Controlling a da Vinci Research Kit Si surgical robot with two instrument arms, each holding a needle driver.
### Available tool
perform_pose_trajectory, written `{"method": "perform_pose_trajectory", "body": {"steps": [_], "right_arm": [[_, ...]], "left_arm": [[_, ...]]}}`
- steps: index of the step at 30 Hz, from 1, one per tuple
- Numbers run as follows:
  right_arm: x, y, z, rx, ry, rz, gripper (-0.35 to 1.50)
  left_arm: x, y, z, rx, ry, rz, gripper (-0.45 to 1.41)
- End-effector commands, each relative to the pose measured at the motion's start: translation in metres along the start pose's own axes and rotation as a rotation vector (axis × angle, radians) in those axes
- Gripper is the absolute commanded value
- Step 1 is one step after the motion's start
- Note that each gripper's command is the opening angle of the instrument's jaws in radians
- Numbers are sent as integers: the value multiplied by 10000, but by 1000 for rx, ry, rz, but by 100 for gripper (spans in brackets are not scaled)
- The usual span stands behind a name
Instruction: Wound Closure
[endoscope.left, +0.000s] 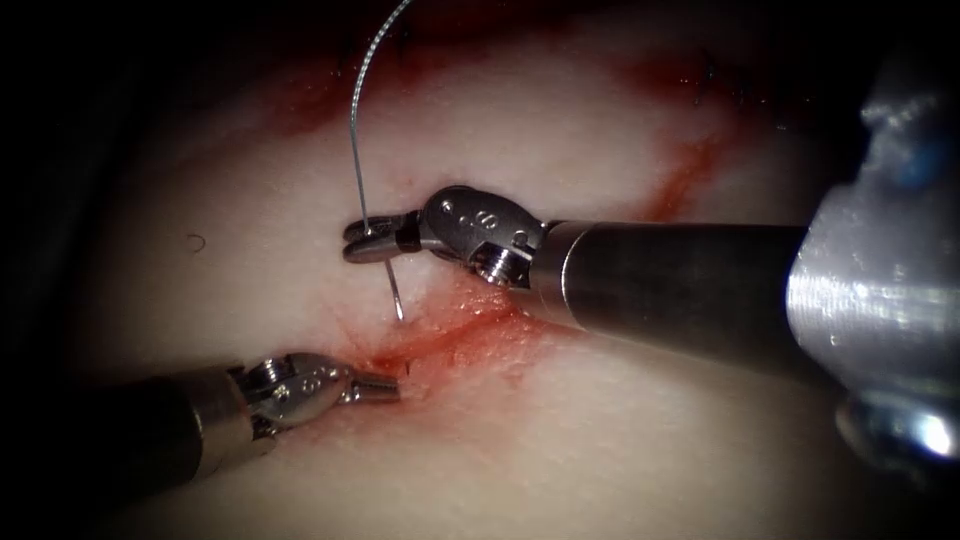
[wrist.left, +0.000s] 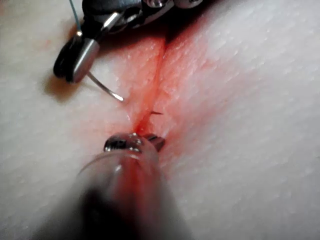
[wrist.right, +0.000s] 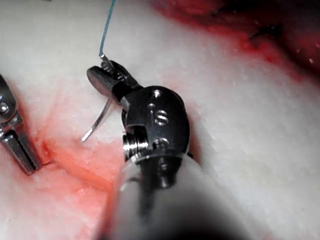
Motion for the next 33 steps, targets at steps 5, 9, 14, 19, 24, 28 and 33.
{"method": "perform_pose_trajectory", "body": {"steps": [5,9,14,19,24,28,33], "right_arm": [[-18,-8,11,33,7,152,-35],[-22,-14,9,61,27,310,-35],[-28,-25,4,111,59,442,-35],[-34,-37,3,157,83,504,-35],[-32,-37,3,171,111,510,4],[-27,-26,-4,89,169,518,116],[-18,-7,-31,-51,257,427,138]], "left_arm": [[2,-1,2,-1,-1,0,4],[2,-1,1,-2,-1,1,2],[2,-1,1,-1,-1,1,2],[2,-1,2,-1,-1,0,2],[4,-1,1,-2,-1,-2,2],[9,-2,1,-3,3,30,0],[18,0,0,-13,79,160,-1]]}}
